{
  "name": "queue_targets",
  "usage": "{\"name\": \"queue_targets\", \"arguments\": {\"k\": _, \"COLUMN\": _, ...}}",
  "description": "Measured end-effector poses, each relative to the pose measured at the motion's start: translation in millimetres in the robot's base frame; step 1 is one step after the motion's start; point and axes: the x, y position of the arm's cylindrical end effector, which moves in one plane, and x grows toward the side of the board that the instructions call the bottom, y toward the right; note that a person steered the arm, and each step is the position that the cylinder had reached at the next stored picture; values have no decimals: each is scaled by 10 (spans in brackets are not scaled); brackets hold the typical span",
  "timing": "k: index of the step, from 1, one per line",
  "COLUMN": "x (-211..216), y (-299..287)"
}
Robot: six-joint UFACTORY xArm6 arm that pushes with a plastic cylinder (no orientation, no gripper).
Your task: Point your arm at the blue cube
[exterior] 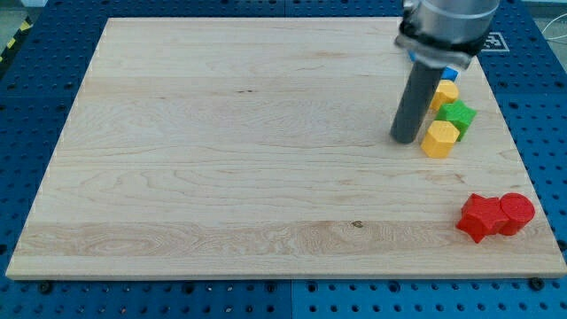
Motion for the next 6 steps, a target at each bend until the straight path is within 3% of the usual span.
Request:
{"name": "queue_targets", "arguments": {"k": 1, "x": 316, "y": -43}}
{"name": "queue_targets", "arguments": {"k": 3, "x": 358, "y": 1260}}
{"name": "queue_targets", "arguments": {"k": 4, "x": -130, "y": 1412}}
{"name": "queue_targets", "arguments": {"k": 6, "x": -1748, "y": 1413}}
